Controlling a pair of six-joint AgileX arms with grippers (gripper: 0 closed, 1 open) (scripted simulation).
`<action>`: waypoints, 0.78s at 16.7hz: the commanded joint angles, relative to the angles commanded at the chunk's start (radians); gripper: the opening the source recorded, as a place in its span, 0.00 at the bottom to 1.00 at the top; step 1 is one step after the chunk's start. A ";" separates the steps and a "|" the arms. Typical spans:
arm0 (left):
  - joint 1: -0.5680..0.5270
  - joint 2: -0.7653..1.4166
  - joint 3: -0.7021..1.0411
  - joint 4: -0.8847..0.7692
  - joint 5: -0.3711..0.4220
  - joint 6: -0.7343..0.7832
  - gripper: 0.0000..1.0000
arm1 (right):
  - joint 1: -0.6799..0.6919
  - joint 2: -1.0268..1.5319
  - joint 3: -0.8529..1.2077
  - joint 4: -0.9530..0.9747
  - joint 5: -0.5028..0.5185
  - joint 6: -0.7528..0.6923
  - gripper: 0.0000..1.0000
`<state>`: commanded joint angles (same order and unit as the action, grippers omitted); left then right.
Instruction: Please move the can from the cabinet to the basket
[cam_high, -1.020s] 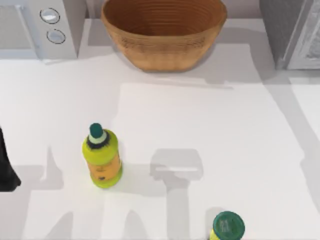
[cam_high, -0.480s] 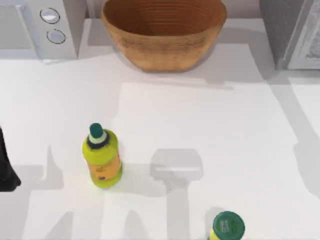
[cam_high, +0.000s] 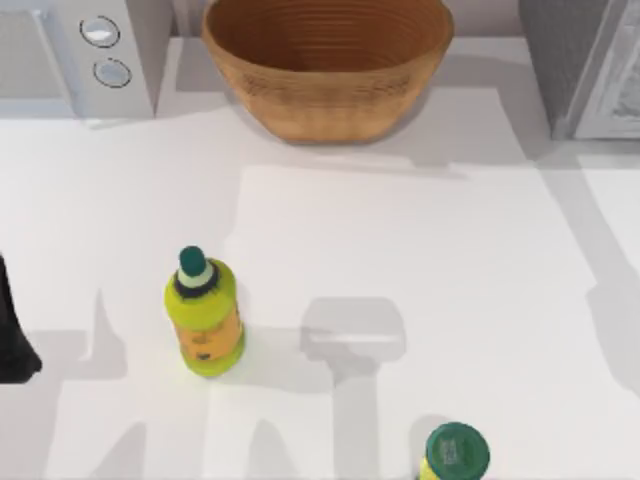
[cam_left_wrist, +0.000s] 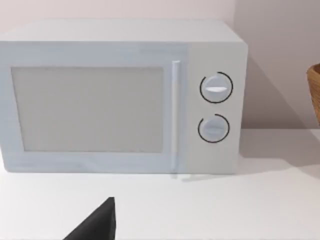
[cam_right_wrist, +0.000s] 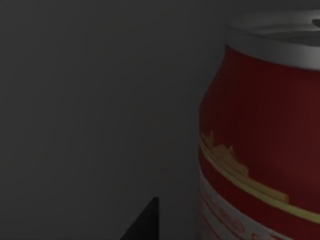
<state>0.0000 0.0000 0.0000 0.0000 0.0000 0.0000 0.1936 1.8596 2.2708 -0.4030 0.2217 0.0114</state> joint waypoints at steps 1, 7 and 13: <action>0.000 0.000 0.000 0.000 0.000 0.000 1.00 | 0.000 0.000 0.000 0.000 0.000 0.000 0.47; 0.000 0.000 0.000 0.000 0.000 0.000 1.00 | 0.000 0.000 0.000 0.000 0.000 0.000 0.02; 0.000 0.000 0.000 0.000 0.000 0.000 1.00 | 0.000 0.000 0.000 0.000 0.000 0.000 0.00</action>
<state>0.0000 0.0000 0.0000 0.0000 0.0000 0.0000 0.1936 1.8596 2.2708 -0.4030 0.2217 0.0114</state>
